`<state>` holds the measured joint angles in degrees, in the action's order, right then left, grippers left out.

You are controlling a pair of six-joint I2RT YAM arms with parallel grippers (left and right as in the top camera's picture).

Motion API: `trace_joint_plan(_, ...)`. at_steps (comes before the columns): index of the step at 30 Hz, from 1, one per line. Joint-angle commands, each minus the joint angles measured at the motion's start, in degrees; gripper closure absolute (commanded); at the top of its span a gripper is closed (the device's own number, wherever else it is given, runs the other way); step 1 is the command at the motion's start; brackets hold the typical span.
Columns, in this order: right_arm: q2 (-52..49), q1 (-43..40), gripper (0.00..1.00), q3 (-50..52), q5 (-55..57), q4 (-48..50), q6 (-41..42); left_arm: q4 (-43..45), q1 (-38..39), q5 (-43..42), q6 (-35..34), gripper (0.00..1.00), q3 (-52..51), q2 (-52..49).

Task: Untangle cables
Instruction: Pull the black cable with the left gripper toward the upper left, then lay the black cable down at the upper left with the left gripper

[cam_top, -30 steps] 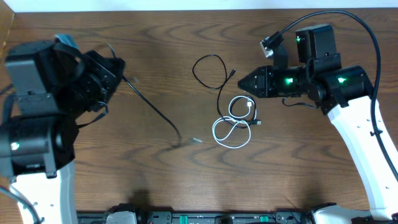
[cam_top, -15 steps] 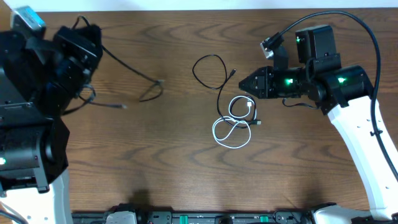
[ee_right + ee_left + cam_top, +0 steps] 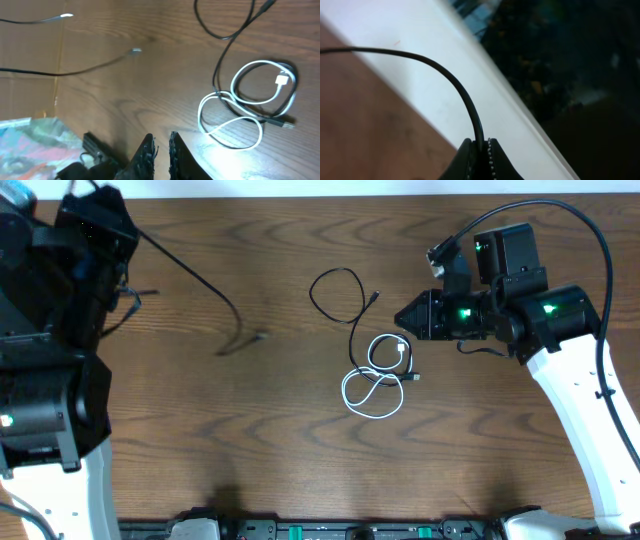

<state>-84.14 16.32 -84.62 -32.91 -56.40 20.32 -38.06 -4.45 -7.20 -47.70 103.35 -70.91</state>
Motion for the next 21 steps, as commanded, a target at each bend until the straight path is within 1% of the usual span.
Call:
trace_joint_plan(1, 1.0, 0.3, 0.91, -0.3, 3.7, 0.1, -0.7, 5.7, -0.2, -8.2, 9.6, 0.93, 1.4, -3.2)
trace_joint_plan(4, 1.0, 0.3, 0.90, -0.3, 4.8, 0.3, -0.7, 6.3, -0.3, -9.7, 11.3, 0.93, 5.2, -7.8)
trace_joint_plan(7, 1.0, 0.3, 0.90, -0.3, 5.7, 0.3, -0.7, 7.1, -0.2, -9.7, 15.5, 0.93, 10.4, -13.3)
trace_joint_plan(10, 1.0, 0.3, 0.91, -0.3, 6.1, 0.3, -0.7, 11.4, -0.2, -8.9, 20.8, 0.92, 14.1, -18.8)
trace_joint_plan(14, 1.0, 0.3, 0.90, -0.3, 6.3, 0.2, -0.7, 18.4, -0.2, -0.8, 21.4, 0.93, 14.8, -23.3)
trace_joint_plan(16, 1.0, 0.3, 0.90, -0.3, 7.1, 0.2, -0.7, 22.7, -0.2, 1.4, 23.2, 0.92, 14.8, -25.5)
trace_joint_plan(18, 1.0, 0.3, 0.89, -0.3, 8.3, 0.3, -0.7, 25.0, 0.0, 0.7, 23.5, 0.93, 14.8, -27.4)
trace_joint_plan(21, 1.0, 0.3, 0.89, -0.3, 9.7, 0.5, -0.7, 28.1, 1.1, -3.7, 22.5, 0.93, 14.8, -30.3)
